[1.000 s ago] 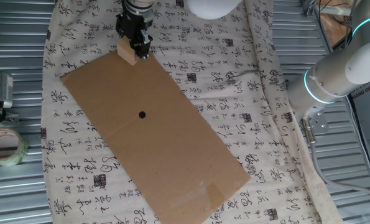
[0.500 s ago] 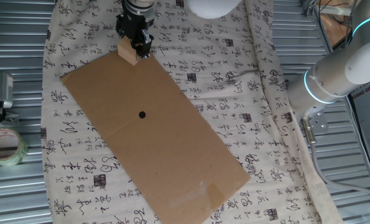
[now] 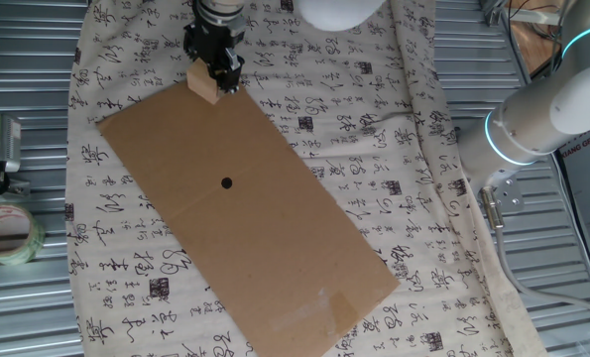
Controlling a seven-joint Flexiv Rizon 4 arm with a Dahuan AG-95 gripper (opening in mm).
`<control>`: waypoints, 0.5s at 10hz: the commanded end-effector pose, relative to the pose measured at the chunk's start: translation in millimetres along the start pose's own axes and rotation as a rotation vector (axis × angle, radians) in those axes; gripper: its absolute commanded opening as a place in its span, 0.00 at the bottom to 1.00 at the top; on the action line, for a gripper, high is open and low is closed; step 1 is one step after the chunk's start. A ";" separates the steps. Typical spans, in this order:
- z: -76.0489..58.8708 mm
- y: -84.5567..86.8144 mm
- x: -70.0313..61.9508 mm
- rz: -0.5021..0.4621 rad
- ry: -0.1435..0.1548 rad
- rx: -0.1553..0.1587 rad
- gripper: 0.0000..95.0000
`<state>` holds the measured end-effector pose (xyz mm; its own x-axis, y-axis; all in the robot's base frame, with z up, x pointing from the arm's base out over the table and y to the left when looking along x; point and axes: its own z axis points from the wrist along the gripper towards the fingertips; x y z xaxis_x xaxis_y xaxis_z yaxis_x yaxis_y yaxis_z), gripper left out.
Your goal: Grab the block and place it at the designated location
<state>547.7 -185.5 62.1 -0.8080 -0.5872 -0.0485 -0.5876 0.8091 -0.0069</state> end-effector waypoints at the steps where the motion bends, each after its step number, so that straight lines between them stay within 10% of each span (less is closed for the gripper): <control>1: 0.9 -1.2 -1.4 0.013 -0.009 0.005 0.00; 5: 1.9 0.4 -3.0 0.053 -0.003 0.022 0.00</control>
<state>550.9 -181.7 59.9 -0.8411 -0.5385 -0.0513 -0.5378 0.8426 -0.0270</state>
